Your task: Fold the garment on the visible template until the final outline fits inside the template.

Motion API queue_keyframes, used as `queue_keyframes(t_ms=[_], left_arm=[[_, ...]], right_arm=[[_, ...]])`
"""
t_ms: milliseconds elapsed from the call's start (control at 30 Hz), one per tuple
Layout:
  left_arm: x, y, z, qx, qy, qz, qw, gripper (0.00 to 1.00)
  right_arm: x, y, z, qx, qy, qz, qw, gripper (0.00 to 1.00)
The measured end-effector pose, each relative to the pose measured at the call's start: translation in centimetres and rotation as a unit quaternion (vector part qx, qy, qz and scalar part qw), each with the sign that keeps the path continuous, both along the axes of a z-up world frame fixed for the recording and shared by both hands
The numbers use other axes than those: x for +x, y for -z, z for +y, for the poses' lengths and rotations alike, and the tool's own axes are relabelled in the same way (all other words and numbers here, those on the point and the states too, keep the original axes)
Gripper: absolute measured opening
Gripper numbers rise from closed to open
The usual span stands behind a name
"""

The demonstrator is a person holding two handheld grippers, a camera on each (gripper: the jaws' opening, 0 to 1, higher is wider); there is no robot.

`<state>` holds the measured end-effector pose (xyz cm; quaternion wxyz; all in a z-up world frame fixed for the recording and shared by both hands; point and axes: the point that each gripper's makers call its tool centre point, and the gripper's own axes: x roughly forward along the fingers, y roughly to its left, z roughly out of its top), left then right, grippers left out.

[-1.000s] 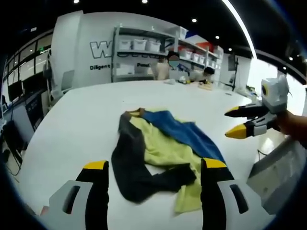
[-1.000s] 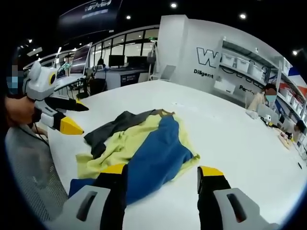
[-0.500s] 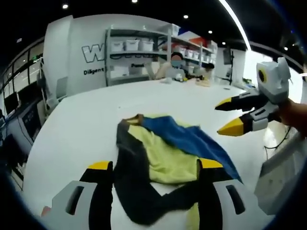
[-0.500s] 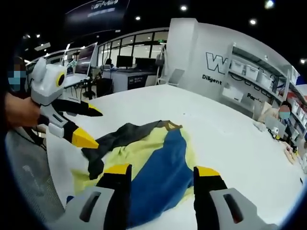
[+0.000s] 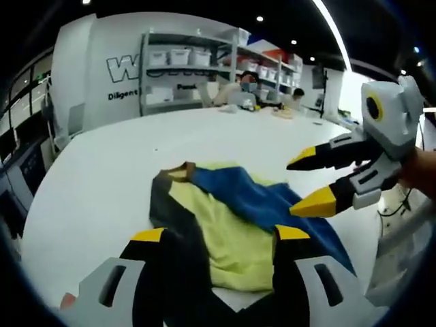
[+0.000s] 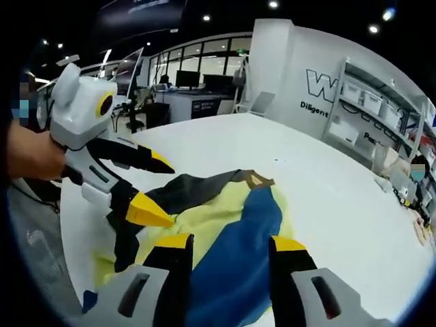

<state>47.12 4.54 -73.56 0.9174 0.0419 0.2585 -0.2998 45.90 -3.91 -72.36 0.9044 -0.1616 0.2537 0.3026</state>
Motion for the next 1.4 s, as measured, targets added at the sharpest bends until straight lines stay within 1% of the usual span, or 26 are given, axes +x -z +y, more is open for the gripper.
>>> queue_keyframes(t_ms=[133, 367, 500, 667, 800, 967, 1067, 1200, 1400], left_arm=[[0.6, 0.8, -0.4, -0.004, 0.006, 0.019, 0.9998, 0.50], [1.5, 1.5, -1.2, -0.004, 0.014, 0.026, 0.9996, 0.47], [1.9, 2.1, -1.4, -0.005, 0.019, 0.032, 0.9993, 0.42], [2.2, 2.9, -1.2, -0.006, 0.014, 0.045, 0.9988, 0.41], [2.5, 3.3, -1.2, -0.003, 0.015, 0.048, 0.9987, 0.39], [2.8, 3.9, -1.3, 0.004, 0.014, 0.052, 0.9985, 0.38], [2.8, 4.2, -1.2, 0.001, 0.012, 0.058, 0.9982, 0.37], [2.9, 4.2, -1.4, -0.004, 0.013, 0.060, 0.9981, 0.36], [2.8, 4.5, -1.4, -0.002, 0.015, 0.062, 0.9980, 0.35]], right_arm=[[1.0, 0.4, 0.7, -0.002, -0.008, 0.006, 1.0000, 0.39], [1.9, 1.8, 1.9, -0.008, -0.025, 0.022, 0.9994, 0.33], [2.2, 2.3, 2.5, -0.010, -0.033, 0.028, 0.9990, 0.28], [2.7, 3.2, 2.6, -0.010, -0.034, 0.040, 0.9986, 0.26], [2.8, 4.0, 2.7, -0.005, -0.031, 0.052, 0.9981, 0.24], [3.0, 4.9, 2.8, -0.008, -0.030, 0.062, 0.9976, 0.20], [3.2, 5.4, 2.9, -0.008, -0.029, 0.069, 0.9972, 0.19], [3.3, 6.0, 2.8, -0.007, -0.028, 0.076, 0.9967, 0.19], [3.5, 7.0, 2.6, -0.012, -0.020, 0.086, 0.9961, 0.20]])
